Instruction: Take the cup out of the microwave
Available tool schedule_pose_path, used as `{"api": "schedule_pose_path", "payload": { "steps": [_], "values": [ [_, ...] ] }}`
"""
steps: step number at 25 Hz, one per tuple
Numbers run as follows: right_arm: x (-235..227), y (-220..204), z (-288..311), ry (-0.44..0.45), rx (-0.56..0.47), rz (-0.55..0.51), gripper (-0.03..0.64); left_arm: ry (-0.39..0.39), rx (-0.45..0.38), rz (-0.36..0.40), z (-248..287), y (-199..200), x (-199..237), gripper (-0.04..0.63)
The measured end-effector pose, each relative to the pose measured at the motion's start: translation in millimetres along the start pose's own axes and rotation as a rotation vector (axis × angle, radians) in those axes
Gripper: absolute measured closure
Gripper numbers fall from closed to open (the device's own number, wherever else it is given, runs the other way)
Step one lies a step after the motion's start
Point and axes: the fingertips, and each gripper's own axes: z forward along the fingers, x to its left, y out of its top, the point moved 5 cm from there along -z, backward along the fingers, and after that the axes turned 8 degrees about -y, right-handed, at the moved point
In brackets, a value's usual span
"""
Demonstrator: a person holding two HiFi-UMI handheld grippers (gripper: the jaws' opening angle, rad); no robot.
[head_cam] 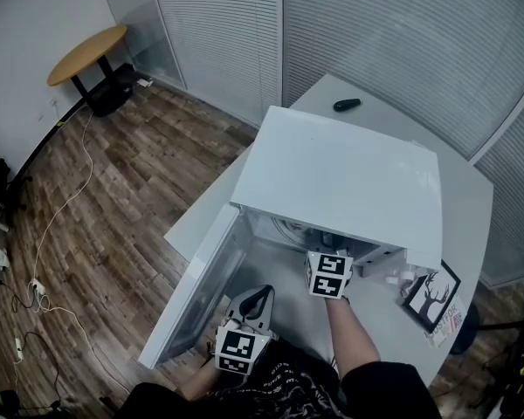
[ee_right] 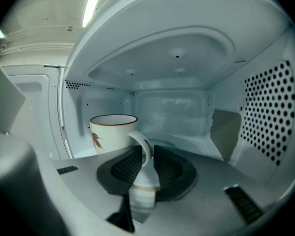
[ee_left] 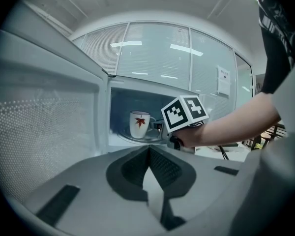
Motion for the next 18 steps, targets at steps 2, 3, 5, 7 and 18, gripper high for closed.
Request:
{"api": "schedule_pose_path", "payload": {
  "steps": [2,3,5,7,18],
  "values": [
    [1.1,1.1,-0.3,0.002,-0.008,-0.012,0.557,0.001,0.002,0.000,0.3,-0.1,0.5,0.589],
    [1.3,1.2,-0.4,0.003,-0.008,-0.013,0.558,0.002,0.003,0.000,0.3,-0.4,0.9,0.589],
    [1.1,0.8,-0.6,0.007,-0.005,-0.006,0.560,0.003,0.007,0.000,0.1,-1.4,1.6,0.589],
    [0.3,0.4,-0.4,0.005,-0.002,0.016,0.561,0.003,0.006,0.001,0.0,-1.5,2.1,0.589],
    [-4.2,1.8,-1.3,0.002,-0.003,0.077,0.574,0.014,0.003,0.003,-0.8,-1.4,2.3,0.589]
  ]
}}
